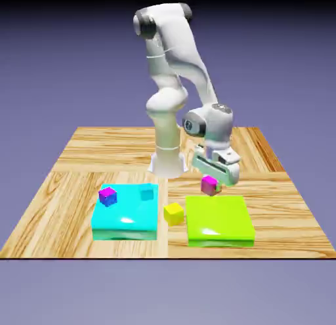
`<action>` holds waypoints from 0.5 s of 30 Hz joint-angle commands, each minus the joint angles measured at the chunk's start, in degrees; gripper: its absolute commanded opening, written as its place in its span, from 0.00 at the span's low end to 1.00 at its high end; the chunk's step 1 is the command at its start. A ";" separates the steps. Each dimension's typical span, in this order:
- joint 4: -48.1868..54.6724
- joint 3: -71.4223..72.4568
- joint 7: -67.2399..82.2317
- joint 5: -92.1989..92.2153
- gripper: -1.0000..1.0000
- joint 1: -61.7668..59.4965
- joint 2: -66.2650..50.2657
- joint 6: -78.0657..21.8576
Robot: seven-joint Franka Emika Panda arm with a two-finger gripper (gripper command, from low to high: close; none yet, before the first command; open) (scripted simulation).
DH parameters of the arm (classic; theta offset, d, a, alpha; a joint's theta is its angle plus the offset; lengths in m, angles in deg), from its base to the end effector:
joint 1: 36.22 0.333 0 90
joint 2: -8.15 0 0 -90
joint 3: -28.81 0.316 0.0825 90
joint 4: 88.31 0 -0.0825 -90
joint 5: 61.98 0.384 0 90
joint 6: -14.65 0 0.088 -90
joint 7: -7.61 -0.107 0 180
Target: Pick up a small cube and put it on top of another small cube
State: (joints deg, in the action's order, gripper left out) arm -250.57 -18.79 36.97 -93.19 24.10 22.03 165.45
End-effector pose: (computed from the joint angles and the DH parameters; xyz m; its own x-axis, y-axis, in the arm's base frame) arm 0.3427 0.1120 0.2465 0.3359 0.9406 -0.0496 0.9408 -0.3325 0.0657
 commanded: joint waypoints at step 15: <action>-0.77 3.31 5.39 15.16 0.00 -13.87 -11.57 10.15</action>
State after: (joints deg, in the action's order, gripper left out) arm -251.35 -15.46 42.36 -78.04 10.49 10.46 175.54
